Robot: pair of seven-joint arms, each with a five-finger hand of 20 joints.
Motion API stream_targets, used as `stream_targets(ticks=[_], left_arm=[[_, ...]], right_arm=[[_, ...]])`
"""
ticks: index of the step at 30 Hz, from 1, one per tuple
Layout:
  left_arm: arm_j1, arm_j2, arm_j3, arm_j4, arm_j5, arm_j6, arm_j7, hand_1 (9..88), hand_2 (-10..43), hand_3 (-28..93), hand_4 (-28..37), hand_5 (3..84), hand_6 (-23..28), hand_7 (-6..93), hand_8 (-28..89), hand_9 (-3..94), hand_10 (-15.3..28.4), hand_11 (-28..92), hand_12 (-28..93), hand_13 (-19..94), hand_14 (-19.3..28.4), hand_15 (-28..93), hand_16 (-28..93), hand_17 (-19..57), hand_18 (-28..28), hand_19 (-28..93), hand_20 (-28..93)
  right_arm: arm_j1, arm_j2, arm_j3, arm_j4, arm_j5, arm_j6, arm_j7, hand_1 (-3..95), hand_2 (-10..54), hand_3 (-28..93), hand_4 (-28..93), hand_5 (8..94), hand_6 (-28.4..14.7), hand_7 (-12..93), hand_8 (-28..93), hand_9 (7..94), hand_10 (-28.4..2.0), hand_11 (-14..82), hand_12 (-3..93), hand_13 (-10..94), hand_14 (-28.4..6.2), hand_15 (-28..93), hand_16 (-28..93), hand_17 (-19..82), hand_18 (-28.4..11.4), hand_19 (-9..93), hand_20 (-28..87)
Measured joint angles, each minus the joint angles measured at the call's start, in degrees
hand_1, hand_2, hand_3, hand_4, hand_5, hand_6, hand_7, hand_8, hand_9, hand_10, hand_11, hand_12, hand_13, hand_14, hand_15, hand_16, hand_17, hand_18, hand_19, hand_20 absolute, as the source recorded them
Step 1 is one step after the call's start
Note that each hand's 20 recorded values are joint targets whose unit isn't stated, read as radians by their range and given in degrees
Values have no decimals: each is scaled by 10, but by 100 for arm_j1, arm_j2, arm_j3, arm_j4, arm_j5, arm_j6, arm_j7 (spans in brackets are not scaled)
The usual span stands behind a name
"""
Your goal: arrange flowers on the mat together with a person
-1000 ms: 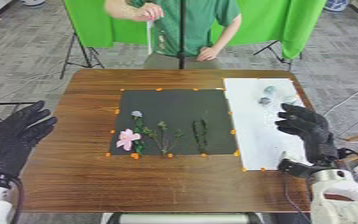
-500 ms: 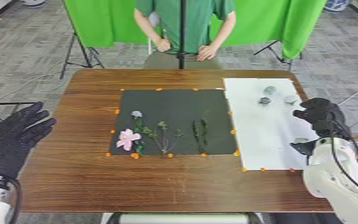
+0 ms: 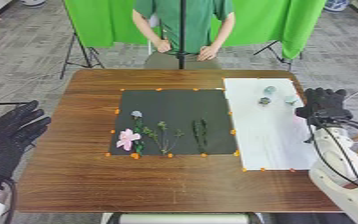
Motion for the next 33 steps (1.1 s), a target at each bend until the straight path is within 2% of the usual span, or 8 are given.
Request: stream_targets(ticks=[6, 16, 21, 23, 24, 27, 29, 33], left_arm=[[0, 11, -1, 0, 0, 0, 17, 288, 6, 670, -201, 381, 41, 208, -86, 335, 133, 227, 186, 289, 160, 327, 14, -55, 211, 431, 143], [-5, 22, 2, 1, -3, 1, 24, 289, 5, 671, -200, 382, 41, 208, -85, 335, 132, 228, 187, 290, 159, 326, 14, -55, 211, 431, 143], [-10, 26, 3, 3, -3, 1, 25, 290, 6, 670, -200, 382, 41, 208, -85, 336, 132, 229, 187, 289, 161, 326, 15, -55, 211, 431, 143], [-13, 26, 5, 4, -3, 1, 24, 291, 6, 669, -201, 382, 41, 208, -85, 337, 133, 229, 186, 289, 160, 325, 14, -55, 211, 430, 142], [-14, 27, 5, 4, -3, 1, 24, 290, 6, 669, -201, 382, 41, 208, -85, 337, 133, 229, 186, 289, 160, 325, 15, -55, 211, 431, 142], [-14, 27, 5, 4, -6, 1, 24, 290, 7, 671, -201, 382, 41, 208, -85, 338, 133, 230, 186, 289, 160, 325, 15, -55, 211, 431, 143], [-15, 28, 5, 4, -7, 1, 24, 290, 7, 671, -201, 382, 41, 208, -85, 338, 134, 230, 185, 289, 159, 326, 15, -55, 211, 431, 143], [-15, 30, 5, 4, -8, 2, 25, 290, 8, 671, -201, 382, 41, 208, -85, 338, 134, 230, 185, 290, 160, 327, 15, -55, 211, 431, 142]], right_arm=[[127, 2, -60, 105, 505, -418, -53, 326, -95, 837, -283, 491, -1, 300, -161, 474, -102, 300, 236, 418, -76, 557, 163, 172, -172, 696, 421], [238, -26, -192, 283, 624, -703, -104, 336, -95, 837, -283, 481, 7, 345, -170, 495, -102, 379, 262, 439, -75, 570, 169, 169, -172, 684, 418], [384, -35, -350, 386, 744, -781, -208, 375, -95, 838, -283, 528, 23, 371, -181, 595, -89, 377, 251, 511, -62, 573, 179, 197, -166, 691, 418], [467, -40, -461, 442, 745, -774, -224, 390, -95, 819, -283, 545, 28, 381, -186, 623, -79, 355, 291, 534, -58, 576, 194, 206, -167, 699, 425], [502, -45, -504, 464, 744, -775, -229, 403, -95, 805, -283, 553, 29, 389, -145, 646, -71, 318, 337, 542, -57, 576, 205, 211, -167, 702, 427], [568, -65, -564, 501, 741, -787, -244, 483, -95, 777, -281, 605, 36, 478, -25, 765, -52, 206, 469, 613, -31, 534, 350, 244, -171, 730, 441], [593, -76, -582, 519, 726, -778, -257, 507, -95, 783, -282, 654, 45, 506, -3, 819, -49, 210, 494, 652, -32, 545, 384, 262, -175, 749, 449], [597, -84, -604, 540, 675, -516, -312, 505, -95, 807, -282, 685, 42, 503, -11, 839, -48, 217, 507, 664, -38, 561, 391, 266, -177, 756, 453]])
